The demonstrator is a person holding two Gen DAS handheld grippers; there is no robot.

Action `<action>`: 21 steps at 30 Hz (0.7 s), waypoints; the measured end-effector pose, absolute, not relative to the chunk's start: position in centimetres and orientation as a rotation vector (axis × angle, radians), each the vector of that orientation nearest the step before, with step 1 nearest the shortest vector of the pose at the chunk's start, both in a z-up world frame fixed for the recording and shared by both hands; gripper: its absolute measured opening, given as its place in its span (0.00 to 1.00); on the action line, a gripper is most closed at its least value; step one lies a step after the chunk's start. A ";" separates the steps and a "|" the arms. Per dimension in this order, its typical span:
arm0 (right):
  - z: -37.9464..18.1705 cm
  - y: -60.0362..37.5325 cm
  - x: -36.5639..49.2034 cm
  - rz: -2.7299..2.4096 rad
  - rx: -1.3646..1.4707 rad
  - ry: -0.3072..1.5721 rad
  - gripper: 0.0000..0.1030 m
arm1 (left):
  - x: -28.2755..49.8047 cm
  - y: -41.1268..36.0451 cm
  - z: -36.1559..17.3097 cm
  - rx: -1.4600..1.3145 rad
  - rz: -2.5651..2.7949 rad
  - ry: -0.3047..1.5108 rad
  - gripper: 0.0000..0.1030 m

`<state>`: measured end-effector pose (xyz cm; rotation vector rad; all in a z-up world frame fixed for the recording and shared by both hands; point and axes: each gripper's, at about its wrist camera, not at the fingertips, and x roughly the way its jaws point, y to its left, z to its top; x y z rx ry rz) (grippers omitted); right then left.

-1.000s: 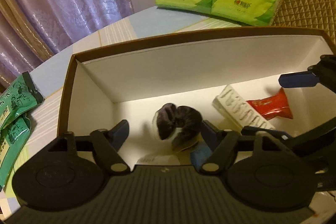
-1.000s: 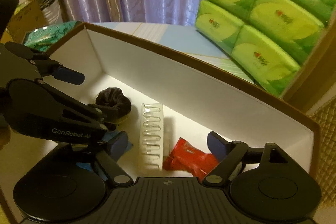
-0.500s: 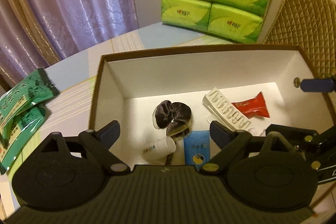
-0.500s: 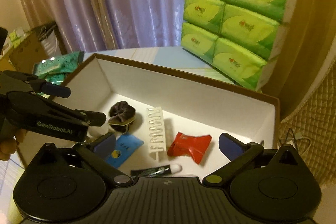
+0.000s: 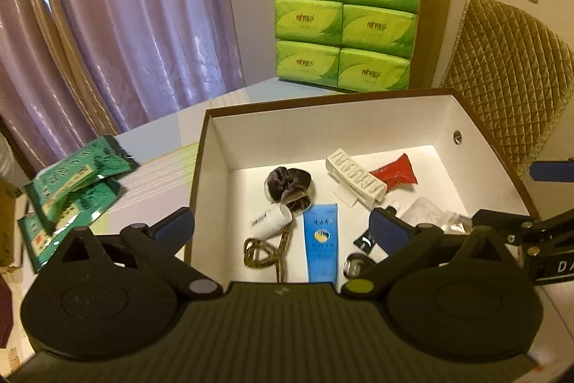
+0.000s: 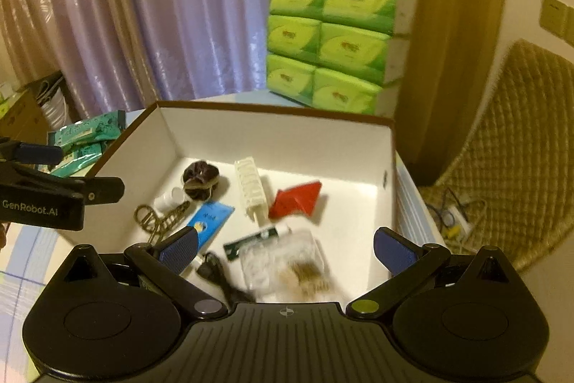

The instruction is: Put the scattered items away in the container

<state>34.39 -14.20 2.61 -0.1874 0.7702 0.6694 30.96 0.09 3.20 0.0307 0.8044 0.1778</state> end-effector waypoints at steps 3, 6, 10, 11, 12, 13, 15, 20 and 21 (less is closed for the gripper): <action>2.8 -15.1 32.5 0.644 -0.184 0.775 0.98 | 29.0 -0.4 3.5 -0.005 0.168 0.815 0.99; 3.0 -16.2 30.9 0.626 -0.160 0.788 0.98 | 27.2 -0.9 3.7 -0.025 0.166 0.822 0.99; 3.2 -17.3 29.1 0.605 -0.151 0.792 0.98 | 24.8 -1.6 4.2 -0.027 0.184 0.822 0.99; 3.3 -17.5 28.7 0.600 -0.151 0.792 0.98 | 24.3 -1.8 4.3 -0.028 0.183 0.821 0.99; 3.3 -17.8 28.3 0.597 -0.150 0.794 0.98 | 23.8 -2.0 4.4 -0.030 0.180 0.823 0.99; 3.4 -18.0 27.9 0.594 -0.148 0.793 0.98 | 23.4 -2.2 4.5 -0.032 0.175 0.826 0.99; 3.7 -18.4 27.0 0.590 -0.146 0.790 0.98 | 22.4 -2.5 4.6 -0.039 0.170 0.829 0.99; 4.1 -19.1 25.0 0.591 -0.151 0.783 0.98 | 20.0 -3.4 4.9 -0.044 0.165 0.831 0.99; 4.2 -19.2 24.7 0.590 -0.151 0.780 0.98 | 19.5 -3.6 5.0 -0.046 0.165 0.830 0.99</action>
